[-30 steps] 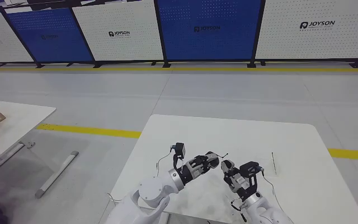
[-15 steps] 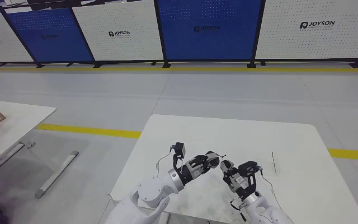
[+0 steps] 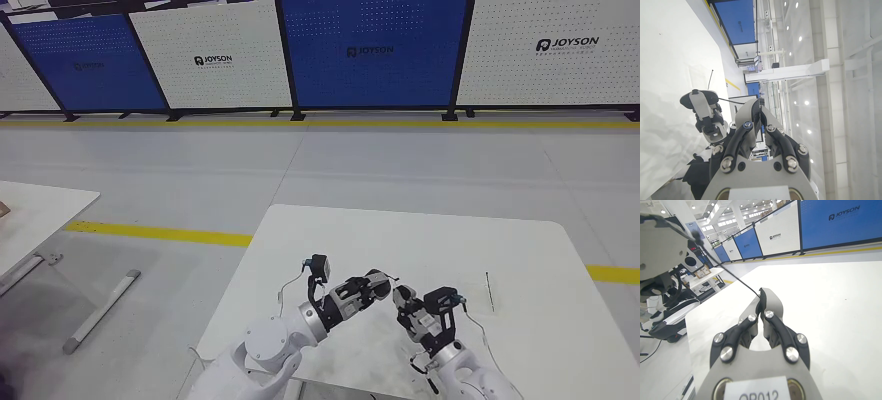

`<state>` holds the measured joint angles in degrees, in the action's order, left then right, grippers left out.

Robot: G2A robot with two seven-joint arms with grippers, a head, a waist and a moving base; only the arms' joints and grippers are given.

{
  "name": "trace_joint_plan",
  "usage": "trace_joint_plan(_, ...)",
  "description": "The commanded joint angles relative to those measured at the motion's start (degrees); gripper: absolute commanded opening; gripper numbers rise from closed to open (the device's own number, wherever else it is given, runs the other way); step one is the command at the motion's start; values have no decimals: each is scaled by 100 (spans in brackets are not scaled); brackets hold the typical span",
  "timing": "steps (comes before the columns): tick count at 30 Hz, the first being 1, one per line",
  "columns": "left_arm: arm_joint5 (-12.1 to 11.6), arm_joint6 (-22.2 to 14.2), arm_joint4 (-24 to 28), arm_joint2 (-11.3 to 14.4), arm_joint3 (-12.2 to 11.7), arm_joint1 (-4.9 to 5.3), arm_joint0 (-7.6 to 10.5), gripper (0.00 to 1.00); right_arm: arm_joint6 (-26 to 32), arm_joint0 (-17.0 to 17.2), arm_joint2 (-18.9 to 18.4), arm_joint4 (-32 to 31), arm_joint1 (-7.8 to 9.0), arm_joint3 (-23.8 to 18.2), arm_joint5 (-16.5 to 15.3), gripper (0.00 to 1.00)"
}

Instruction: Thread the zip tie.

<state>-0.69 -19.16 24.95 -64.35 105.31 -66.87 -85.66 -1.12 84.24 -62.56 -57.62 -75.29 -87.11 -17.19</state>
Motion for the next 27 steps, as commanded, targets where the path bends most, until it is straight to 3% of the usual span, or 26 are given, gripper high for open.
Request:
trace_joint_plan(1,-4,5,-11,-2,11,1,-7,0,-5,-17,17,2,-3,22,-1,0)
trace_joint_plan(5,19,24,-24,-4,8,3,-13,0,-26,-33,30,21,-6,33,2,0)
trace_joint_plan(6,36,36,-21,-3,-6,3,-8,0,-34,-32,26,37,-6,23,-2,56)
trace_joint_plan(7,63,60,-15,-1,-34,0,5,0,-73,-21,11,80,-5,-4,-19,100)
trace_joint_plan(16,217,292,158,-23,-240,-25,125,0,-414,326,-359,64,76,-410,-62,100)
trace_joint_plan(27,398,707,192,-23,-452,-56,175,0,-1444,1367,-1749,652,252,-1276,-127,100)
